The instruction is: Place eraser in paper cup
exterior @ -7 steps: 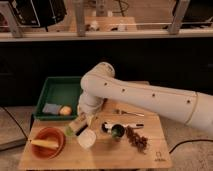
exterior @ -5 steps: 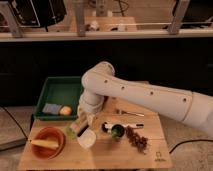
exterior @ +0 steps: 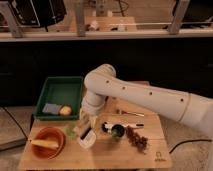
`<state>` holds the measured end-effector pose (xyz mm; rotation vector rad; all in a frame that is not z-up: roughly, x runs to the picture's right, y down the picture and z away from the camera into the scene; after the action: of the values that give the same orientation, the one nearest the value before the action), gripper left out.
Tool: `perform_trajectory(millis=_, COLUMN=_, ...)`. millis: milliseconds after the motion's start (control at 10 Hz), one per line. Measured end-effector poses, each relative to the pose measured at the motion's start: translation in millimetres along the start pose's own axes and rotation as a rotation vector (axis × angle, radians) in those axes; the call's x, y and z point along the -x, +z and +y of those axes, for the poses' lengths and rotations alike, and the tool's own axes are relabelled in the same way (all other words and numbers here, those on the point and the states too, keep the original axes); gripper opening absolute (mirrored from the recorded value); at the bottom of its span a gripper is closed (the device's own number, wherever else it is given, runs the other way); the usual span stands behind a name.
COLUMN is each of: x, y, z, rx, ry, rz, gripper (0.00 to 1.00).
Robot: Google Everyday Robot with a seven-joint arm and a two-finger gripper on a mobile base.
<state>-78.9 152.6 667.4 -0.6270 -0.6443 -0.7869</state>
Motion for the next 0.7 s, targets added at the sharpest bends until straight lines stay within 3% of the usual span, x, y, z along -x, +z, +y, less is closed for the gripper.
perform_trajectory(millis=700, x=18.1, y=18.7, z=18.7, rx=-0.019, ry=-0.034, rz=-0.039, gripper=0.00)
